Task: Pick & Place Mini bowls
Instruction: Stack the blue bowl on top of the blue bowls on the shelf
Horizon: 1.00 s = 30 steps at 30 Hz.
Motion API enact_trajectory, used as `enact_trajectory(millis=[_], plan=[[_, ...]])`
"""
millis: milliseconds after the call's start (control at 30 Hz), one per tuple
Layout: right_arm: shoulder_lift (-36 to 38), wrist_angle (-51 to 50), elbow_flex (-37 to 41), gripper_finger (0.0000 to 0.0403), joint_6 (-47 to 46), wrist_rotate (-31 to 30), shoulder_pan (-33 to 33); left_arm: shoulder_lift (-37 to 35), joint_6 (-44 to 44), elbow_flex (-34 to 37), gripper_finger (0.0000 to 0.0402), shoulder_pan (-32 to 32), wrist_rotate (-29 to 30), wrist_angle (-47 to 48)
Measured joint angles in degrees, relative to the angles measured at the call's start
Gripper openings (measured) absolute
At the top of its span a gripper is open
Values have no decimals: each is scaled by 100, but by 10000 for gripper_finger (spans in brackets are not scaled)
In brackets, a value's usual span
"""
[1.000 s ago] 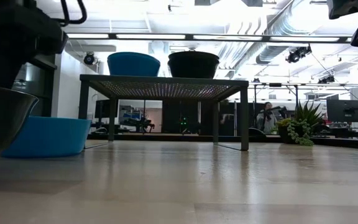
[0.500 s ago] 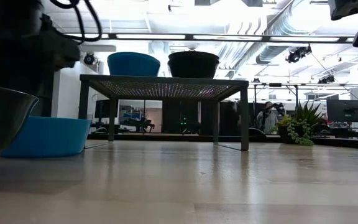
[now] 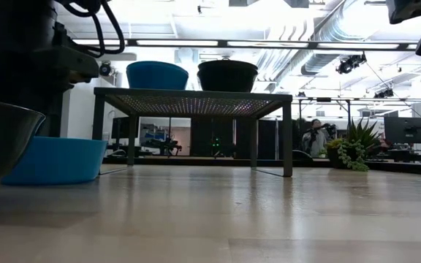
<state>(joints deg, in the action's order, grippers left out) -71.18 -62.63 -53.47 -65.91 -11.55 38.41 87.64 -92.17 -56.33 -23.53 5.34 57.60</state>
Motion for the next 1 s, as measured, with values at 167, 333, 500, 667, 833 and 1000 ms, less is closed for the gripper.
enact_trajectory(millis=[167,333,500,667,833,1000], plan=[[0,-1,0,188,23,-34,-3,0,41,0,140,0,14,117],[0,0,0,188,37,-71,-14,0,41,0,140,0,58,194],[0,0,0,188,39,-94,-14,0,143,-44,140,70,101,254],[0,0,0,188,37,-109,-14,0,237,-223,140,70,302,787],[0,4,0,188,36,-139,-14,0,355,-211,140,70,318,813],[0,23,0,188,26,-179,-17,0,673,-211,140,290,276,791]])
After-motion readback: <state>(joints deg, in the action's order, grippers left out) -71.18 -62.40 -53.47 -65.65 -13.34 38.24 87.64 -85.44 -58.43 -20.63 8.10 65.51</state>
